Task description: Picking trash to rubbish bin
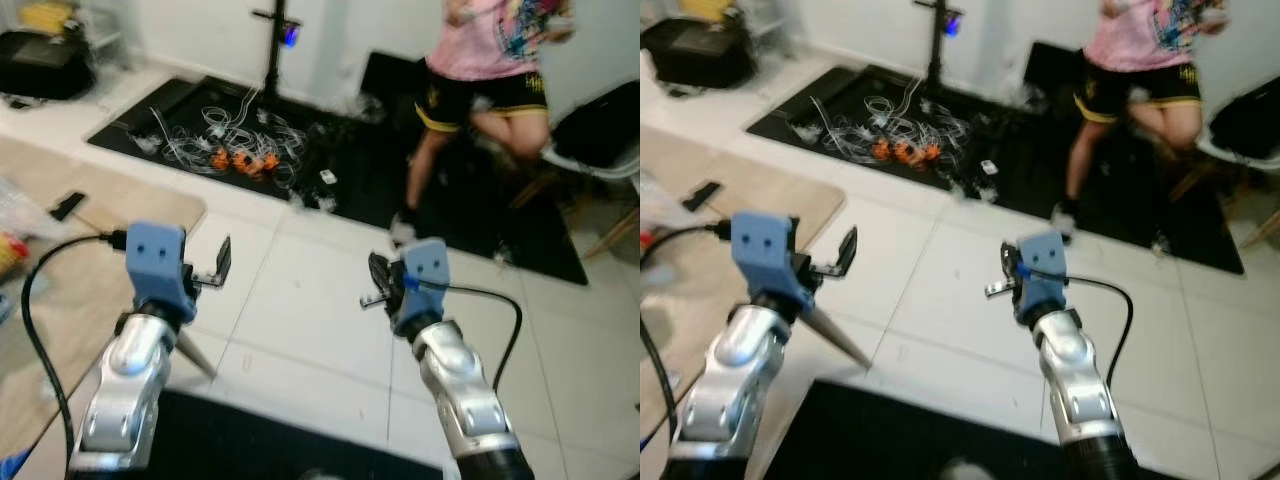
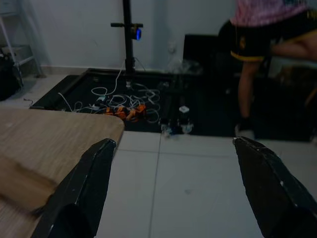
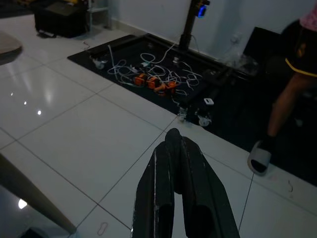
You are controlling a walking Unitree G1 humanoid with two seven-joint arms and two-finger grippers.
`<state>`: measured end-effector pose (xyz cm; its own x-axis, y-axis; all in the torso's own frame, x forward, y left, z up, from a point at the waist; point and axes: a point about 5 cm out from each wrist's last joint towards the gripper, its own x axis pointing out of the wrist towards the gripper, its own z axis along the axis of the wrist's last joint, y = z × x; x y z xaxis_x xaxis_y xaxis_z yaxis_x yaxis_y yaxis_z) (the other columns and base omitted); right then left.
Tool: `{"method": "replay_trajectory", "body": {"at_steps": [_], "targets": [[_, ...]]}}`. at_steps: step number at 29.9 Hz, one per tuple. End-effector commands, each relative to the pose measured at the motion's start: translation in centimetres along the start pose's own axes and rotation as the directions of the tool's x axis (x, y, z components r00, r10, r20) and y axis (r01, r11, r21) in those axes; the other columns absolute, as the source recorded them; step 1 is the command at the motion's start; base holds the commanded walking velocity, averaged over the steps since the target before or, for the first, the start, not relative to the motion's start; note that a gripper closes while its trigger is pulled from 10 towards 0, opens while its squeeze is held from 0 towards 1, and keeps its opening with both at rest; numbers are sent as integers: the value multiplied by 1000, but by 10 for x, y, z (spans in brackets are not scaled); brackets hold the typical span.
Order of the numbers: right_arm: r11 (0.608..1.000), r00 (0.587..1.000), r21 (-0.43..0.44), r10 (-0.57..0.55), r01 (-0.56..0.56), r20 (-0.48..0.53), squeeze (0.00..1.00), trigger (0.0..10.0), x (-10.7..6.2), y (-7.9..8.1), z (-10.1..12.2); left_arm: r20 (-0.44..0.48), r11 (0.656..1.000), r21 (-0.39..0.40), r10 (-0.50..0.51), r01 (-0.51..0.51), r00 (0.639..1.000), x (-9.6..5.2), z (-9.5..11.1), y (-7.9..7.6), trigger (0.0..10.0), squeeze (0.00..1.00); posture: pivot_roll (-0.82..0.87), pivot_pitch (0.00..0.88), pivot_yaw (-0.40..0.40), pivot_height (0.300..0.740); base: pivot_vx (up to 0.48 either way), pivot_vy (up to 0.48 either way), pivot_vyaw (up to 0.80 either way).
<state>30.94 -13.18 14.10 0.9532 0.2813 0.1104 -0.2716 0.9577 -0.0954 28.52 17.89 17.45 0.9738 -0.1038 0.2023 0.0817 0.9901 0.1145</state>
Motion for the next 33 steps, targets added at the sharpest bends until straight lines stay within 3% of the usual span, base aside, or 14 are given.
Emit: {"method": "replay_trajectory", "body": {"at_steps": [1,11,17,25,33], "targets": [[1000,1000,-5,1,-1,-20,0,10000,-4,-1,-6,-17,1000,27,-14,14,1000,-2,-4,-3,10000,0,-38,110,-98,740,0,0,-800],[999,998,28,-29,30,-49,0,10000,-6,-4,-13,-40,1000,16,-6,6,999,-2,-7,-3,10000,0,-32,95,-97,740,0,0,-800],[999,990,21,-43,46,-132,0,10000,-14,-6,-33,-48,998,70,7,-4,999,-2,-11,0,10000,0,-20,89,-92,740,0,0,-800],[996,990,54,-68,76,-124,0,10000,-22,0,-42,-79,995,94,-34,41,996,7,-11,8,10000,0,2,99,12,740,0,0,-800],[993,988,64,-89,98,-130,0,10000,-29,3,-48,-84,985,131,-103,114,991,11,-12,3,10000,0,3,117,59,740,0,0,-800]]}}
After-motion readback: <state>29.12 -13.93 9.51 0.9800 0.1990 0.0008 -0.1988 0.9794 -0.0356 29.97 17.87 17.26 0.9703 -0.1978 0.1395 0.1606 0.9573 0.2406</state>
